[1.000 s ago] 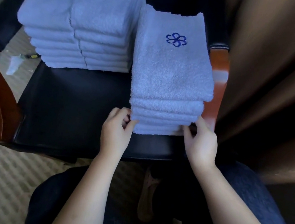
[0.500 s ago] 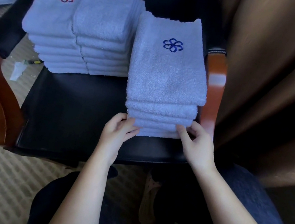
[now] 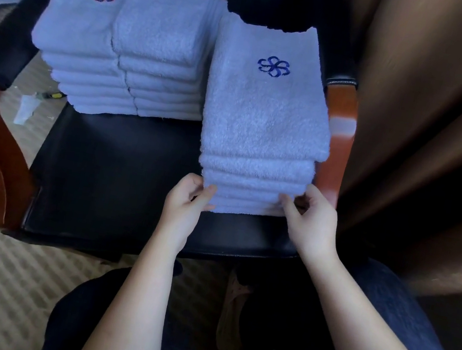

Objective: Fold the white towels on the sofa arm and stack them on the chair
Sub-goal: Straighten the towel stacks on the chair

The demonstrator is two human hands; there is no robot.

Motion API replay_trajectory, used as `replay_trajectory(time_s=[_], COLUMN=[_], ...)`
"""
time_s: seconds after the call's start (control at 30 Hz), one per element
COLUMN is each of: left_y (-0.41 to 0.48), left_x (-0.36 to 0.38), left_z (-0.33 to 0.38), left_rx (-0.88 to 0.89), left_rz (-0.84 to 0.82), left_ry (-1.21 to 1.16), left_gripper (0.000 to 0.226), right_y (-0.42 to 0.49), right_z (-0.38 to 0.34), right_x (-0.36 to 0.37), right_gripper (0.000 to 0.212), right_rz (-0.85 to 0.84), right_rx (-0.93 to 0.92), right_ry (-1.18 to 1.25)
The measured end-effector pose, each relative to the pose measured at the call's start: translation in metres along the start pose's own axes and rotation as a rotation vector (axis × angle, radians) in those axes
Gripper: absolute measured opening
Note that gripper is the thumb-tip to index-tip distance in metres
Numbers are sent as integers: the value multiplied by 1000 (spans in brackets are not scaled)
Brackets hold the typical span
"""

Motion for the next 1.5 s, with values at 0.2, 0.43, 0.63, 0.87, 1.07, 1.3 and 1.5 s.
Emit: replay_trajectory(time_s=[0.2, 0.43, 0.63, 0.87, 1.07, 1.3, 1.5], left_y=[1, 4, -2, 2, 3, 14, 23], left_x=[-11, -16, -7, -8, -13, -22, -5], left_z=[5, 32, 41, 47, 36, 76, 118], left_rx=[10, -124, -88, -116, -79, -105, -65], left_rz=[0, 79, 167, 10, 15, 25, 89], left_ry=[225, -50, -59, 131, 255, 134, 25], left_gripper=[6, 25, 21, 18, 17, 17, 32], right_y=[0, 6, 5, 11, 9, 36, 44], right_z=[3, -11, -14, -15, -9, -47, -70], right_x=[0, -10, -15, -12, -11, -42, -45], right_gripper=[14, 10, 31, 17, 16, 20, 26], right_rz=[45, -24, 70, -20, -25, 10, -143], right_rx=[54, 292, 363, 320, 271, 19, 126], right_ry=[-106, 419, 442, 249, 139, 130, 443])
Point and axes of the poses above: each hand's wrist, its own y-axis towards the middle knuckle, its own x-axis out of the palm, z = x × y, the point moved 1 cm from there along y, towards the middle knuckle, and after that the axes turned 6 degrees about z, right-handed, at the moved point
